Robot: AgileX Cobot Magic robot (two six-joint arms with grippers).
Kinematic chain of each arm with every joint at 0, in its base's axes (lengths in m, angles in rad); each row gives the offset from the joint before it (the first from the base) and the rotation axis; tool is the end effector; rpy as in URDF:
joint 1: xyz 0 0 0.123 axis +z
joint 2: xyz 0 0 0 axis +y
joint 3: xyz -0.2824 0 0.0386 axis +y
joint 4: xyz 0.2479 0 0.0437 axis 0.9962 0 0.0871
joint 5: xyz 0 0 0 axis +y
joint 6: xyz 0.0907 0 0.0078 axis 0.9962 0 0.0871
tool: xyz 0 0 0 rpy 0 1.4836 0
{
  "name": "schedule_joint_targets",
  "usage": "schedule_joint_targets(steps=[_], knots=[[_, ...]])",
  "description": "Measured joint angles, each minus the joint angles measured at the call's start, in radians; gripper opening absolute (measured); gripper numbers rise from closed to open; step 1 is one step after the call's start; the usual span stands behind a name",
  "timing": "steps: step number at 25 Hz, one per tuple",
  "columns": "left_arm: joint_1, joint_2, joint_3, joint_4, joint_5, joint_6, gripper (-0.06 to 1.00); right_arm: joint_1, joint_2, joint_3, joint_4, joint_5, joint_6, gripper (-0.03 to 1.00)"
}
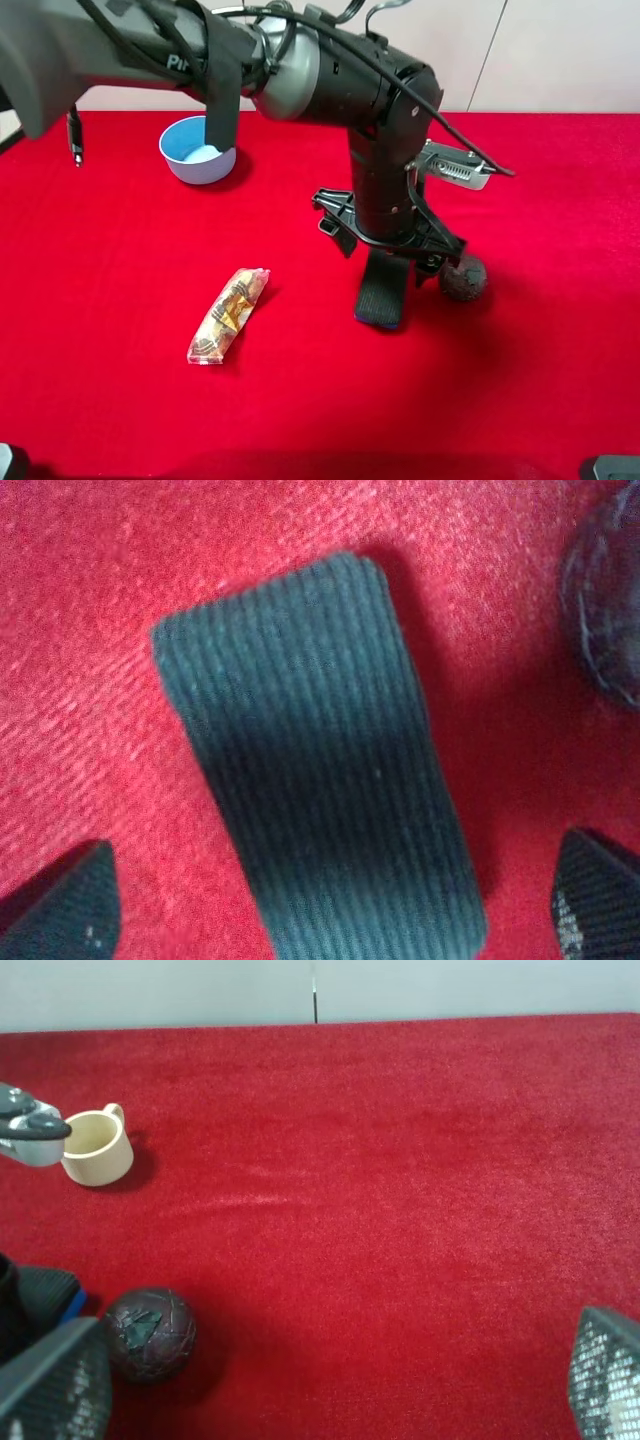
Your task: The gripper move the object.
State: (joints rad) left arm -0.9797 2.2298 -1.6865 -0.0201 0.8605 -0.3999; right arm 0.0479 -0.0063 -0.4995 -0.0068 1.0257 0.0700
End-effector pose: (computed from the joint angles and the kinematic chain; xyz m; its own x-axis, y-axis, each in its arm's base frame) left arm 0.2558 -0.3836 0.1438 -0.8281 0.5137 -0.2245 0.5459 0.8300 -0.1145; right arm -0.0043 -0.0007 0.2799 -0.4207 0.0463 -0.9060 -0.0147 0.9982 0.0579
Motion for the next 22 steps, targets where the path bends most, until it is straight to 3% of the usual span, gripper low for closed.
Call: schedule_joint_targets(steps=[13,22], knots=[[0.000,0.000,-0.221,0.002,0.325,0.028,0.84,0.000,0.000,0.000,0.007,0.000,0.000,0.69],[0.000,-0.081,-0.276,0.003,0.326,0.117,0.92,0.000,0.000,0.000,0.012,0.000,0.000,0.69]])
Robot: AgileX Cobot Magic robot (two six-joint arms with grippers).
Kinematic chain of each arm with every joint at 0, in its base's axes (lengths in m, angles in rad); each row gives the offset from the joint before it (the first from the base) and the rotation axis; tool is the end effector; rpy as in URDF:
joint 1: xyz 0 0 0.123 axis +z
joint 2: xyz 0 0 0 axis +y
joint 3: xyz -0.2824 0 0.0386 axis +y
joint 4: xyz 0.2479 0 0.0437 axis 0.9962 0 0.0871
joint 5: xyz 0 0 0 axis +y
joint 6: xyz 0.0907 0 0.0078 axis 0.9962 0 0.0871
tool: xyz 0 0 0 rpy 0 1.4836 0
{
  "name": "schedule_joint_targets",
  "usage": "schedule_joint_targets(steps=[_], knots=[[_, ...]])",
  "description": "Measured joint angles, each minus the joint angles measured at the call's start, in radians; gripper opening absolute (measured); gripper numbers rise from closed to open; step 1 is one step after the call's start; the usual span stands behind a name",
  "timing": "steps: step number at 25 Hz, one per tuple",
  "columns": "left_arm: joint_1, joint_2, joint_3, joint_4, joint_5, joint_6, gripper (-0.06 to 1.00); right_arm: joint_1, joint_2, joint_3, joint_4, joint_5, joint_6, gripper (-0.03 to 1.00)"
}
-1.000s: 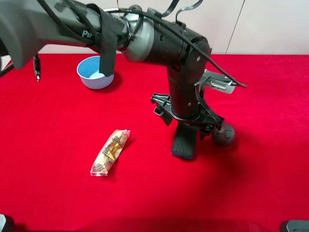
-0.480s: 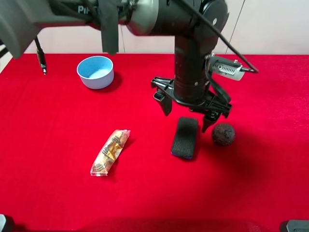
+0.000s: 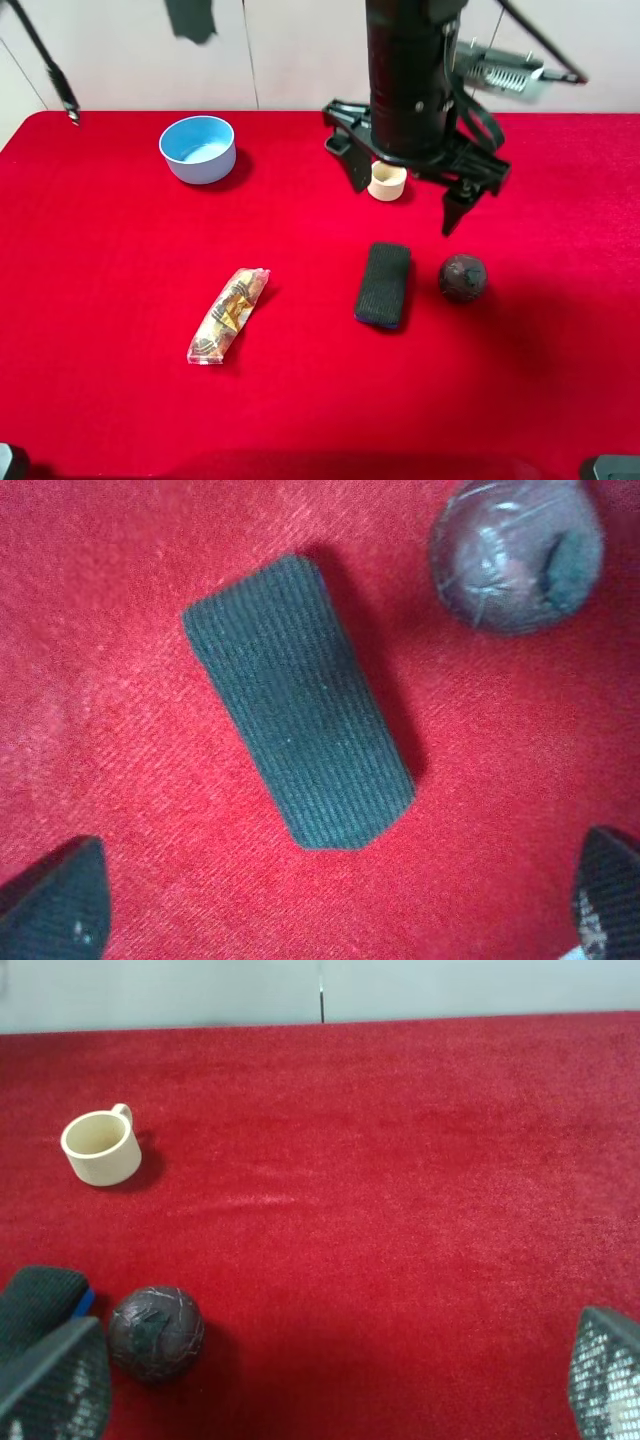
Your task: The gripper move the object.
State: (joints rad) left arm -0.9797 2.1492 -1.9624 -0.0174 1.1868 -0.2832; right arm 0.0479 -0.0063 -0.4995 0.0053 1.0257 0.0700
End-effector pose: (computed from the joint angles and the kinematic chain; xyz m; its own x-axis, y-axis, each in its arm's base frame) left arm 0.2573 -0.3860 0.2479 -0.7505 0.6056 -0.2645 0.6452 0.7581 -0.0950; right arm -0.0044 0.0002 0.2799 -0.4215 0.0526 -0.9053 -0.0214 0.9975 0.0679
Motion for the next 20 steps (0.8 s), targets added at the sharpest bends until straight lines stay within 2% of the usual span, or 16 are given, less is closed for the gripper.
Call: schedule_joint_targets(steps=[13,20], knots=[[0.000,-0.171,0.002,0.028,0.003,0.119,0.93,0.000,0.000,0.000,0.003,0.000,0.000,0.69],[0.000,-0.276,0.097,0.070,0.003,0.142,0.93,0.000,0.000,0.000,0.003,0.000,0.000,0.69]])
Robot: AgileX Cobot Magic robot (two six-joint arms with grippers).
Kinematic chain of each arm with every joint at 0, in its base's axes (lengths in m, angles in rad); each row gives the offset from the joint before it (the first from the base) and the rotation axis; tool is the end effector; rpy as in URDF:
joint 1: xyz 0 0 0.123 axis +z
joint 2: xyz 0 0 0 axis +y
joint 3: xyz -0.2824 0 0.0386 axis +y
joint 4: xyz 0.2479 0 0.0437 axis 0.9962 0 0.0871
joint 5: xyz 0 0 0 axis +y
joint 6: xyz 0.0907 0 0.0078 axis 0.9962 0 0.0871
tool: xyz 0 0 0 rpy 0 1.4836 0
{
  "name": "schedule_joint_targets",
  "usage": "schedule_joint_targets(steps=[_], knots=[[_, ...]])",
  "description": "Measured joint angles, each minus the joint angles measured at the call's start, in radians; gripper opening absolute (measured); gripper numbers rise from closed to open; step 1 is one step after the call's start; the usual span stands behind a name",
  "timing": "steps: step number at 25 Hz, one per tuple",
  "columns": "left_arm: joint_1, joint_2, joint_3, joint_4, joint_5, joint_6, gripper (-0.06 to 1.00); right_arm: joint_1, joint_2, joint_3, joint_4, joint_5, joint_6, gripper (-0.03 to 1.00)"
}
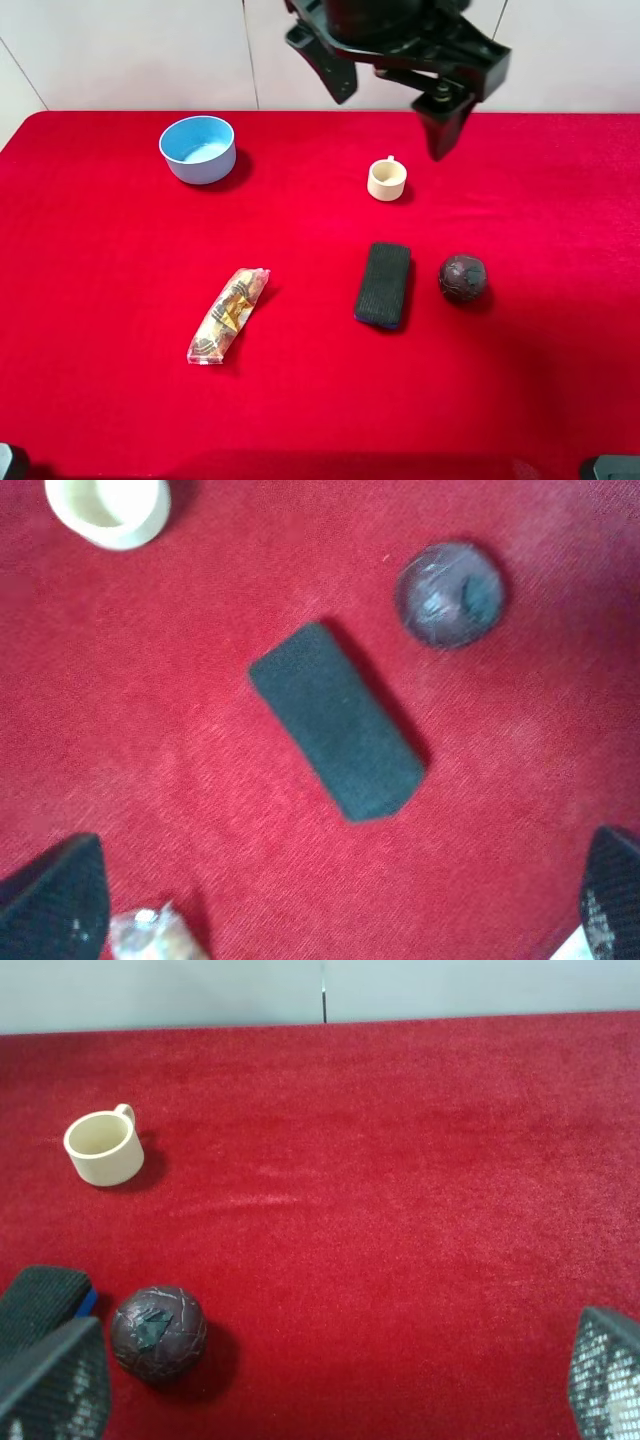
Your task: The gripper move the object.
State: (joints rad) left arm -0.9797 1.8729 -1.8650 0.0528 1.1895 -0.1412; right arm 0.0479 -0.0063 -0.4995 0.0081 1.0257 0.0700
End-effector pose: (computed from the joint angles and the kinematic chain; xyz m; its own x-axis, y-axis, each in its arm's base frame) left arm 0.2319 -0.3375 0.3414 -0.5945 0.6685 -0.4469 0.7507 0.6606 -0.0104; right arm -0.0044 0.0004 0.2799 -0.4217 0.0540 -0.9051 -0.0230 0.9973 0.0702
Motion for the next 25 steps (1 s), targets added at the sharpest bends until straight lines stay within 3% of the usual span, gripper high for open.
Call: schedule_joint_targets(steps=[12,25], knots=[[0.000,-0.309,0.233,0.131,0.000,0.002,0.93,0.000,0.000,0.000,0.000,0.000,0.000,0.69],[0.000,-0.681,0.531,0.166,-0.001,0.012,0.93,0.000,0.000,0.000,0.000,0.000,0.000,0.69]])
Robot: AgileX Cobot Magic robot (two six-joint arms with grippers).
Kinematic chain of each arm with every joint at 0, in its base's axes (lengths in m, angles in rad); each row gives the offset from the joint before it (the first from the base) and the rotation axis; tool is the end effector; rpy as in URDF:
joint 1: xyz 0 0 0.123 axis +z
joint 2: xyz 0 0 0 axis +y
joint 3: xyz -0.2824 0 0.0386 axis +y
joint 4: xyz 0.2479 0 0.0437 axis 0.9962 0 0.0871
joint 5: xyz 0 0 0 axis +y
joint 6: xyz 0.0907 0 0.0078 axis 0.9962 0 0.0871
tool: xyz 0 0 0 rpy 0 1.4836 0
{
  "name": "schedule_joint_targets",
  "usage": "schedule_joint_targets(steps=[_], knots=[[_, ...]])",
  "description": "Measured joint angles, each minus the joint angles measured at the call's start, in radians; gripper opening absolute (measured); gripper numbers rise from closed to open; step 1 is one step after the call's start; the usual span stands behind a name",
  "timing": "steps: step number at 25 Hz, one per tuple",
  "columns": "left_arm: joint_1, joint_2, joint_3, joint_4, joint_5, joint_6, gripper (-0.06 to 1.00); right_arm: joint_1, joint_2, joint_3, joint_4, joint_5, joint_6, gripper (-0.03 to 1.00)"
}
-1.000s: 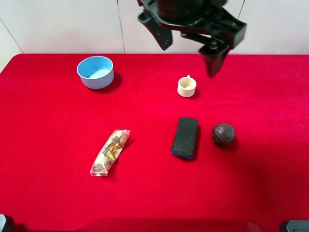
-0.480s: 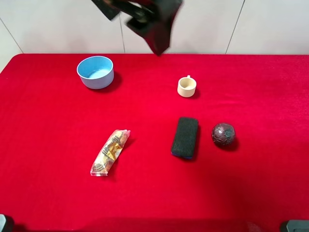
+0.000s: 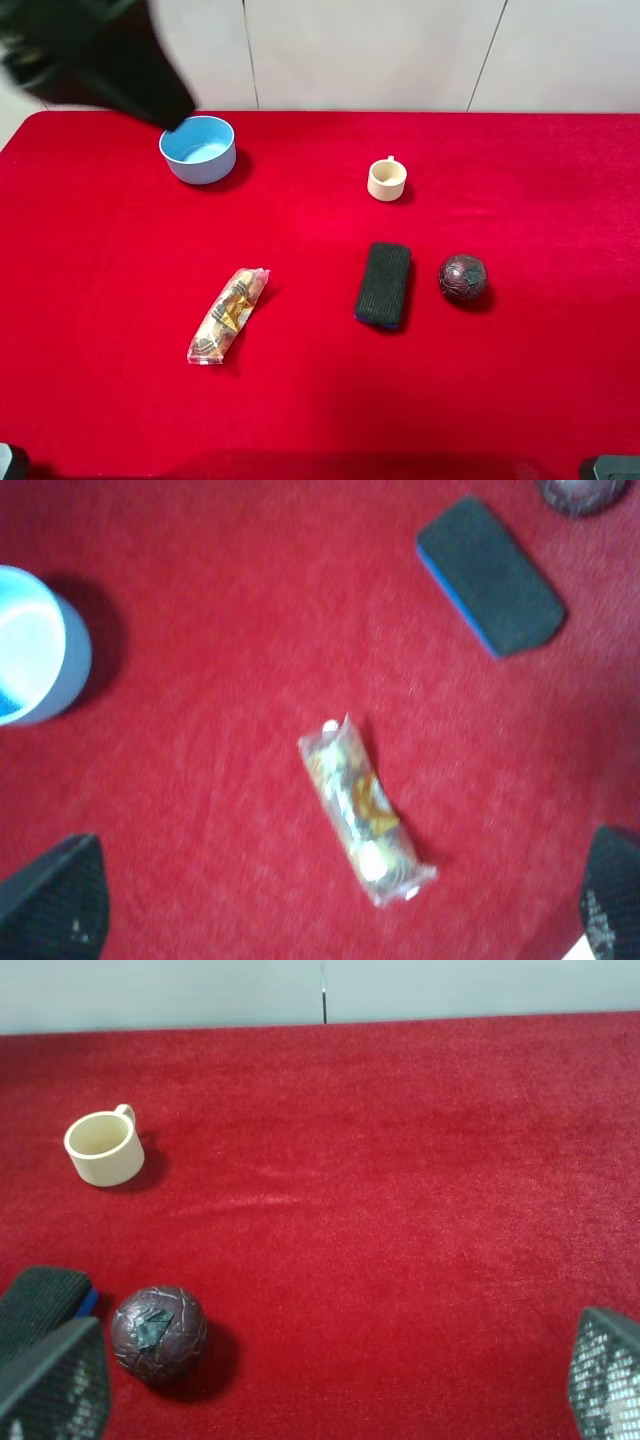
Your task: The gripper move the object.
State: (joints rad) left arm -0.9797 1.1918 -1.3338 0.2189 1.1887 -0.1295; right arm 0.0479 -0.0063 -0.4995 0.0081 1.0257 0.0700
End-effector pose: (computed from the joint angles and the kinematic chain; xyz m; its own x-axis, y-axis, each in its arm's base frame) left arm 0.1391 -0.1743 0.4053 -0.4881 0.6451 -0.5878 0.7261 0.6739 0.1367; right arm -0.0044 0.0004 0.2799 -0.4217 0.0540 -0.9051 -0.0230 0.9973 0.0702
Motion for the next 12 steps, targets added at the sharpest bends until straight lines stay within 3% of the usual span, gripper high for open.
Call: schedule_joint_targets(steps=[12], knots=[[0.000,-0.366,0.225,0.005,0.001,-0.002,0.93,0.000,0.000,0.000,0.000,0.000,0.000,0.69]])
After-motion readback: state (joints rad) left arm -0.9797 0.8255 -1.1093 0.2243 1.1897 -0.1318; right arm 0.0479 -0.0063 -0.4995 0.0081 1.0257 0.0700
